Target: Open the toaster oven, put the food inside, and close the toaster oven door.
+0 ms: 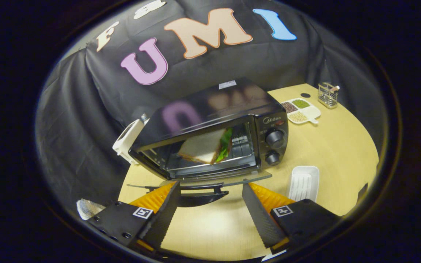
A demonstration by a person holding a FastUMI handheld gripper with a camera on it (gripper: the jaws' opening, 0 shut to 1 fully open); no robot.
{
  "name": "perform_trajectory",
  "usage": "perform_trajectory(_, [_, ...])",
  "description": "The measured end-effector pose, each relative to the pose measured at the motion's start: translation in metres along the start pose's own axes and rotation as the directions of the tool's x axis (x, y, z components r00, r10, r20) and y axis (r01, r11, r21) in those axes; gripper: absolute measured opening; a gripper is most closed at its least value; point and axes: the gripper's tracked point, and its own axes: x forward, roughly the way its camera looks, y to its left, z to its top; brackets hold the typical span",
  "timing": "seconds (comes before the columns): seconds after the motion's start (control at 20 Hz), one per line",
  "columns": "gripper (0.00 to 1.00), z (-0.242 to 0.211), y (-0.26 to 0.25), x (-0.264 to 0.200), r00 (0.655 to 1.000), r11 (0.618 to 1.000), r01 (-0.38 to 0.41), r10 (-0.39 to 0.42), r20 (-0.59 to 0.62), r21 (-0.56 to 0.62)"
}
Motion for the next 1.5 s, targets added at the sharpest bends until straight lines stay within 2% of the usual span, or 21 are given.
perform_trajectory(0.4, [1.00,0.034,0.008,0.015,0.996,1.000,0.000,-0.002,0.089,0.025])
perform_trajectory(1.3, [1.00,0.069,0.011,0.041,0.986,0.997,-0.014,0.001,0.165,0.076])
perform_trajectory(1.4, [1.00,0.072,0.012,0.039,0.985,0.998,-0.015,0.004,0.175,0.062])
perform_trajectory(1.5, [0.99,0.077,0.014,0.031,0.981,1.000,-0.004,0.007,0.193,-0.015])
